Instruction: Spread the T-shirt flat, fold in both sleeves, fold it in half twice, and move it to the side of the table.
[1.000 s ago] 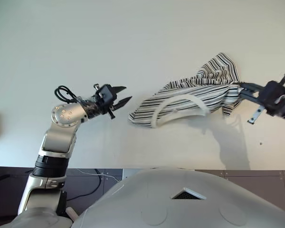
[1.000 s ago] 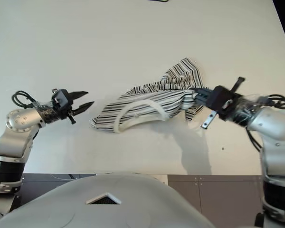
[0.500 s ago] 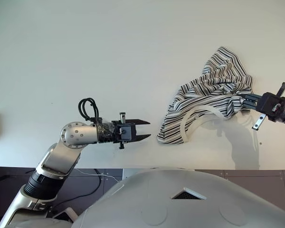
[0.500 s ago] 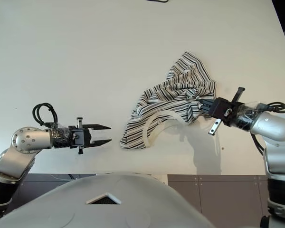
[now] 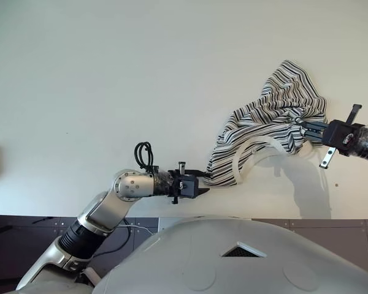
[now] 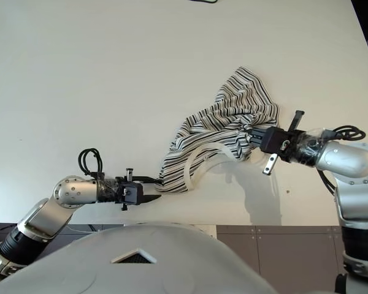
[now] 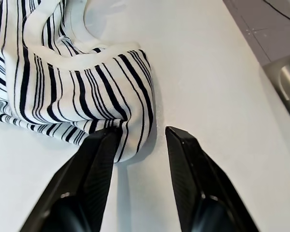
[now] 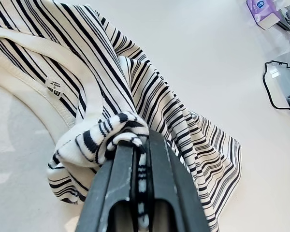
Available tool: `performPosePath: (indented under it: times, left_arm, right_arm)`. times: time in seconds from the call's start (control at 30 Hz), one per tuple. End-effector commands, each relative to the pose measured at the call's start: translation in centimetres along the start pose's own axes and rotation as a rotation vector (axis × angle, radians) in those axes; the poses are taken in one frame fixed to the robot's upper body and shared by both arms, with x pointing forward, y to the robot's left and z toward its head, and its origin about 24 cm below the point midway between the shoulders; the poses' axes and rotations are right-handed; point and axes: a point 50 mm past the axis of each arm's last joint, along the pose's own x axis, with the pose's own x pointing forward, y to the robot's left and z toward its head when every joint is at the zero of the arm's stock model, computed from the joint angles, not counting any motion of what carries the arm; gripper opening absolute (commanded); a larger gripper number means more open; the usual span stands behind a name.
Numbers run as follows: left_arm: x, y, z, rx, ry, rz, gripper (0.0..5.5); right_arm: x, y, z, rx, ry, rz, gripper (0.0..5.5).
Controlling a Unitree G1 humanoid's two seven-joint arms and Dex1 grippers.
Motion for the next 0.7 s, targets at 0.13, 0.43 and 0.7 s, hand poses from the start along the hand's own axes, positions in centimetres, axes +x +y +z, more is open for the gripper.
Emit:
performPosePath:
  times: [0.13, 0.43, 0.7]
  left_arm:
    - [0.6, 0.5, -1.0, 0.106, 0.060, 0.047, 1.84]
    - [-0.1, 1.5, -0.6, 0.133, -0.023, 0.115, 0.63]
    - [-1.0, 3.3, -0.4, 0.060, -0.089, 0.262, 0.13]
  right_arm:
    - [0.2, 0.0, 0.5, -0.011, -0.010, 0.004, 0.12]
    - [0.2, 0.2, 0.5, 0.000, -0.011, -0.017, 0.10]
    - [0.2, -0.1, 0.6, 0.009, -0.023, -0.061, 0.10]
